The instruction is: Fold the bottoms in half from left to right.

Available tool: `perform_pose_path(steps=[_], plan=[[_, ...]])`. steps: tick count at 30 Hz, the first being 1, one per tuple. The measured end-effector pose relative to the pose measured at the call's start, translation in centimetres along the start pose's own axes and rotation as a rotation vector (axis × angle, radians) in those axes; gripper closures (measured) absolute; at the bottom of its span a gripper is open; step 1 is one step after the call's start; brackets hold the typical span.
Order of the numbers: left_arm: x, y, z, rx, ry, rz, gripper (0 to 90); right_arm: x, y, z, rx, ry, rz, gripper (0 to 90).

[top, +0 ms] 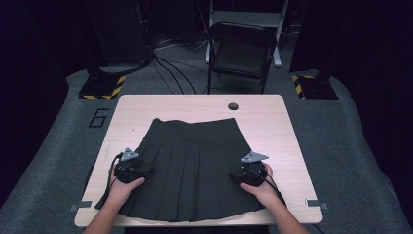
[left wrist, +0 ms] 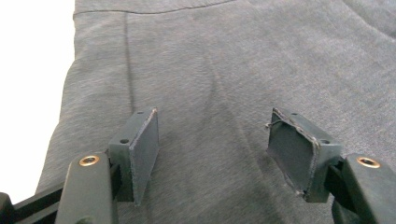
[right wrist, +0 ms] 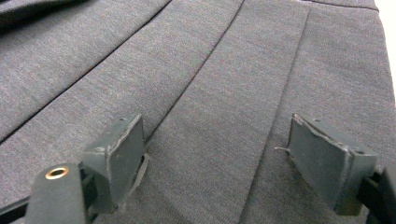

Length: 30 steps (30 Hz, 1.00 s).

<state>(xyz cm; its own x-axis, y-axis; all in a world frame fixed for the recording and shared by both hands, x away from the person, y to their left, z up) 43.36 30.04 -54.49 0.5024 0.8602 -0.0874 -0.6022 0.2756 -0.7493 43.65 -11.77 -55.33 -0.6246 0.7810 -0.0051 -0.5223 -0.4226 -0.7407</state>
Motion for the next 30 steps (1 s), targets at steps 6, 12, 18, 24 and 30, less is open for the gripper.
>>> perform_pose_path(steps=[6,12,18,24,30], plan=[[0.3,-0.3,0.8,-0.013,0.006,0.000,38.5,0.0,0.0,0.0,0.000,0.000,0.000,18.7],[0.6,-0.5,1.5,-0.026,-0.006,0.021,40.0,0.0,0.0,0.0,0.000,0.000,0.000,18.7],[1.3,-0.5,2.2,-0.031,-0.033,0.036,42.7,0.0,0.0,0.0,0.000,0.000,0.000,18.6],[2.3,-0.4,2.6,-0.039,-0.058,0.069,44.1,0.0,0.0,0.0,0.000,0.000,0.000,18.6],[3.2,-0.1,2.9,-0.042,-0.088,0.086,45.3,0.0,0.0,0.0,0.000,0.000,0.000,18.6]])
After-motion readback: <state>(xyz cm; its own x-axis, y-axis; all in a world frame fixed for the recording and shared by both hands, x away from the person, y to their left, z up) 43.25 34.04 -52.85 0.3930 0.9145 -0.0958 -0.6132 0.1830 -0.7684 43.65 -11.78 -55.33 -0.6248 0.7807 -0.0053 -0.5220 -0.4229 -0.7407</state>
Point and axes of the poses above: each handheld gripper's, and its own axes: z roughly backward along the jaws, y roughly out of its underside, x roughly to its left, the point moved 4 cm from there along -z, roughly forward along the jaws
